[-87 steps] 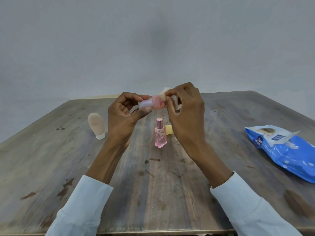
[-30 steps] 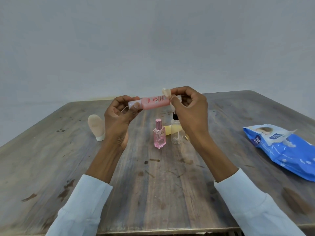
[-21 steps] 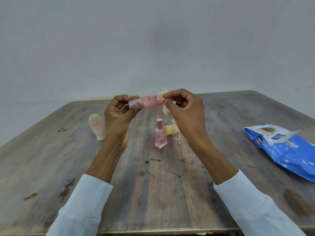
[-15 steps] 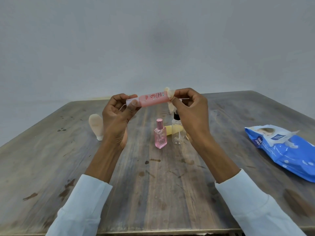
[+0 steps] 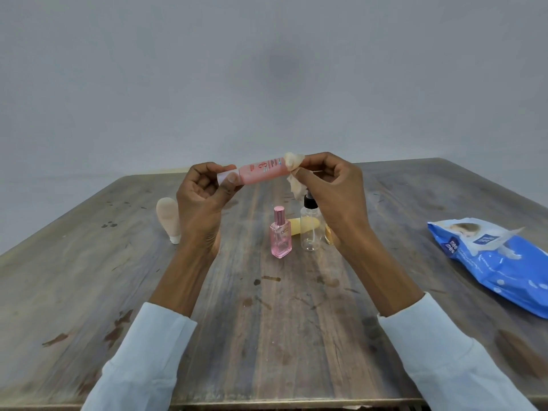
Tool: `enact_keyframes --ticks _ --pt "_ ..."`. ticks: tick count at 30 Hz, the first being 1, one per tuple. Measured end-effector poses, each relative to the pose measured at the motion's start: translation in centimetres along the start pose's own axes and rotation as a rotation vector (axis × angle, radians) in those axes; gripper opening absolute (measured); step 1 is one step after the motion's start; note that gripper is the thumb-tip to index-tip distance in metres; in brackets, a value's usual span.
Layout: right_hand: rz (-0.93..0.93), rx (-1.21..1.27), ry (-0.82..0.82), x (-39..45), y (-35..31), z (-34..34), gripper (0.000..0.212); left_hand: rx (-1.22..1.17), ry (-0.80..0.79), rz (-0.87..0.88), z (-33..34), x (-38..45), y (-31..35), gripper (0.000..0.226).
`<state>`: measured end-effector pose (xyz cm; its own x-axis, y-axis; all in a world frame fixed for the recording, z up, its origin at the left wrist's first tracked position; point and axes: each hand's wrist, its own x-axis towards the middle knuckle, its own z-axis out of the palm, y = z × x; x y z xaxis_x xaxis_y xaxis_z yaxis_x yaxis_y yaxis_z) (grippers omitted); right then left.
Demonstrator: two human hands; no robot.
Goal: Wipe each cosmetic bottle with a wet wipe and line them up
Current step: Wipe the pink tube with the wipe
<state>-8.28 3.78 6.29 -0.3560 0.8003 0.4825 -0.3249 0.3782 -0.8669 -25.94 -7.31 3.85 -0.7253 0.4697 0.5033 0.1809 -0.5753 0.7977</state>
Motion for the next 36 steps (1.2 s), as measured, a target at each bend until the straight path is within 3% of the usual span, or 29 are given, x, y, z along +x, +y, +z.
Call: enact_keyframes --ticks 6,16,26,30,36 --pt "0.066 0.03 0.021 0.1 0.1 -0.2 0.01 -0.088 -0.002 -0.042 0.8 -0.5 1.0 0.038" --pt "0.13 -0.02 -0.167 -0.6 0.1 0.6 0.013 -0.226 0.054 -0.066 0.7 -0.3 1.6 0.046" --pt "0.096 -0.084 -0.211 -1.4 0.1 1.6 0.008 0.0 -0.126 -0.131 2.4 -1.3 1.5 0.039" --pt "-0.009 -0.124 -0.185 -1.3 -0.1 1.6 0.007 0.104 -0.12 -0.101 2.1 -1.2 1.4 0.043" --pt "-0.379 -0.33 -0.064 -1.4 -0.6 1.4 0.007 0.383 -0.296 0.031 2.7 -2.5 1.3 0.037"
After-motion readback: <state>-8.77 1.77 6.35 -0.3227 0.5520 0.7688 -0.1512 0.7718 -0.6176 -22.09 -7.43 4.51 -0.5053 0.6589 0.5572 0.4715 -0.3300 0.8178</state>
